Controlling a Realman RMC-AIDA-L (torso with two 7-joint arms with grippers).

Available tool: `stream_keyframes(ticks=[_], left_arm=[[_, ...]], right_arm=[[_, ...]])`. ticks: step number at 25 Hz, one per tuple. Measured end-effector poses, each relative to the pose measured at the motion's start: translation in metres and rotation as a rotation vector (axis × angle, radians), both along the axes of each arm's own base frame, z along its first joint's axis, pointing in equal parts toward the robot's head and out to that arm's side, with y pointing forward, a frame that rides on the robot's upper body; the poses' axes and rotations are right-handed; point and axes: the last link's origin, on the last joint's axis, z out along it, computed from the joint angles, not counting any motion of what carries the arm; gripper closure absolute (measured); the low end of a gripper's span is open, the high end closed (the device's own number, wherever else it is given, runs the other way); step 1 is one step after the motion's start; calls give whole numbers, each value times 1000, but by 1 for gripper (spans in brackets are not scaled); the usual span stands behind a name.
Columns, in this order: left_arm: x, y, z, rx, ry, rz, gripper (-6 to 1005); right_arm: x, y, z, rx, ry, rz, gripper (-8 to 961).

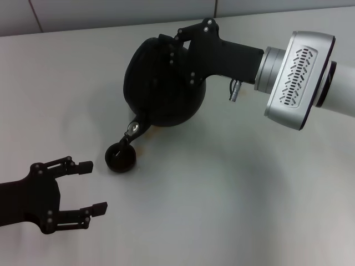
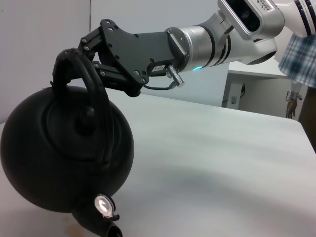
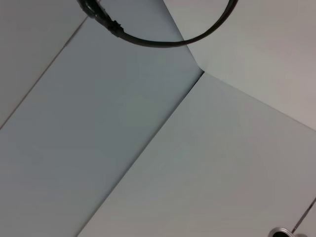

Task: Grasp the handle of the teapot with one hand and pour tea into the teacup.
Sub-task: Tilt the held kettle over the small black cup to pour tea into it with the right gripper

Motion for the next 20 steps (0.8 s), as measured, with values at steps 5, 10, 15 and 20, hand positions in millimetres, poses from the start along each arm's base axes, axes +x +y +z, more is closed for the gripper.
stream_keyframes(ticks=[5, 10, 15, 20], left_arm=[[0, 0, 0, 0, 0, 0, 144], [-1, -1, 0, 0, 0, 3, 144], [-1, -1, 0, 3, 2, -3, 145], [-1, -1, 0, 3, 2, -4, 145]], right_arm=[[0, 0, 0, -1, 0, -1, 873], [3, -1, 1, -3, 21, -17, 873], [6, -2, 4, 3, 67, -53, 874], [14, -4, 10, 26, 149, -113, 874]])
